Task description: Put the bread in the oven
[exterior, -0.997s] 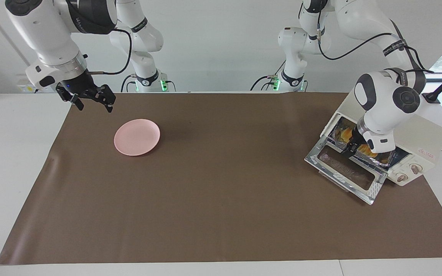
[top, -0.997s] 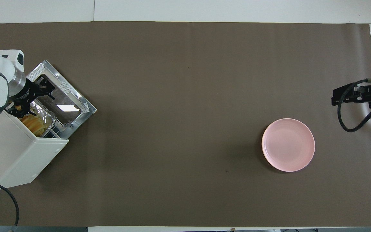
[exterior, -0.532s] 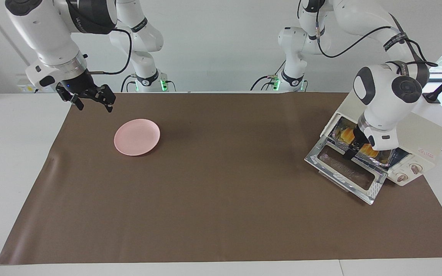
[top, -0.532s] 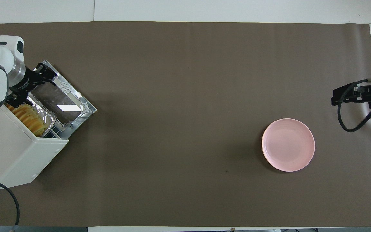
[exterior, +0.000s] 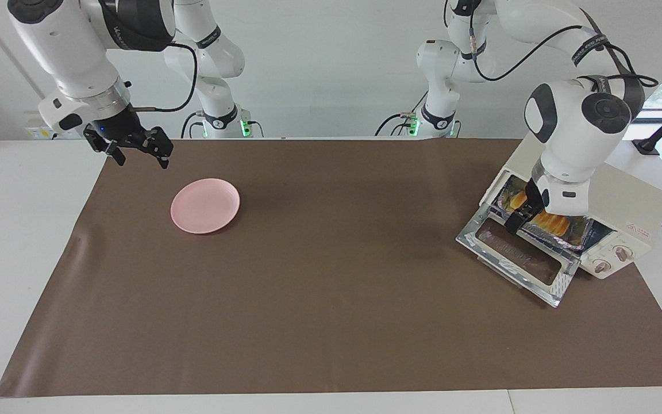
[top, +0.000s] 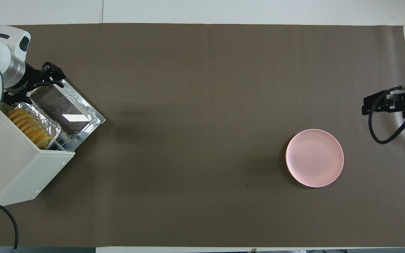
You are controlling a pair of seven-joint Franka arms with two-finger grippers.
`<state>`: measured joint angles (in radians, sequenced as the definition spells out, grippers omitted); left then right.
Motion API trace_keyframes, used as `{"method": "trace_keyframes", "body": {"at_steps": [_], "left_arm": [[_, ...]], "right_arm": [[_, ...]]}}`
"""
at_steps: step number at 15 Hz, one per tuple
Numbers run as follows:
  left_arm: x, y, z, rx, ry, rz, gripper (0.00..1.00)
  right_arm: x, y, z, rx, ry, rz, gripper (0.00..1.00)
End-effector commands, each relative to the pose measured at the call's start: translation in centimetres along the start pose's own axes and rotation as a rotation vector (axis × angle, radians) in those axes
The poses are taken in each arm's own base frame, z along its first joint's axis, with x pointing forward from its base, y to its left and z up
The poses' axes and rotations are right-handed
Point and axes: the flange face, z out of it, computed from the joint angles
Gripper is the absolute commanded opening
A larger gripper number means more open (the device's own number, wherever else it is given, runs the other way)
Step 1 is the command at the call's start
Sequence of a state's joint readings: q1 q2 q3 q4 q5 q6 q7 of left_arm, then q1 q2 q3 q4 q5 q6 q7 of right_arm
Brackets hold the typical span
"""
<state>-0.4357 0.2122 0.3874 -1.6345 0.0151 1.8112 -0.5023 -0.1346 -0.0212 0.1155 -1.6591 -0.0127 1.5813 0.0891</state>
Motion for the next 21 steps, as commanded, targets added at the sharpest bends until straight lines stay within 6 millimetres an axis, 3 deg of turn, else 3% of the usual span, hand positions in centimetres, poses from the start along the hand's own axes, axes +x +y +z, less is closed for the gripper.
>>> {"method": "trace_keyframes", "body": {"at_steps": [1, 4, 8, 11, 12, 14, 16, 17, 19, 21], "left_arm": [[-0.3, -2.2, -2.8, -0.006, -0.009, 0.144, 1.0], [-1.7, -4.3, -5.1, -0.024, -0.039, 0.318, 1.0], [-3.9, -7.6, -8.2, -0.049, -0.088, 0.364, 1.0], [-5.0, -8.9, -8.6, -0.06, -0.114, 0.421, 1.0], [-4.7, -10.6, -9.1, -0.066, -0.112, 0.392, 1.0], [-4.8, -12.2, -9.7, -0.069, -0.117, 0.406, 1.0], [-5.2, -12.7, -9.8, -0.073, -0.132, 0.454, 1.0], [-6.3, -13.2, -9.8, -0.074, -0.159, 0.458, 1.0], [-7.4, -11.9, -9.9, -0.073, -0.154, 0.492, 1.0], [-6.4, -11.1, -10.5, -0.07, -0.089, 0.493, 1.0]], "right_arm": [[-0.6, 0.1, -0.3, 0.004, -0.002, -0.021, 1.0], [-0.6, 0.1, -0.2, 0.004, -0.005, -0.022, 1.0], [-0.6, 0.2, -0.2, 0.005, -0.004, -0.021, 1.0], [-0.6, 0.2, -0.2, 0.005, -0.004, -0.021, 1.0], [-0.6, 0.1, -0.3, 0.004, -0.002, -0.022, 1.0], [-0.6, 0.1, -0.2, 0.005, -0.004, -0.022, 1.0], [-0.6, 0.1, -0.2, 0.005, -0.004, -0.022, 1.0], [-0.6, 0.1, -0.3, 0.004, -0.002, -0.021, 1.0], [-0.6, 0.1, -0.2, 0.005, -0.004, -0.022, 1.0], [-0.6, 0.2, -0.2, 0.006, -0.004, -0.019, 1.0]]}}
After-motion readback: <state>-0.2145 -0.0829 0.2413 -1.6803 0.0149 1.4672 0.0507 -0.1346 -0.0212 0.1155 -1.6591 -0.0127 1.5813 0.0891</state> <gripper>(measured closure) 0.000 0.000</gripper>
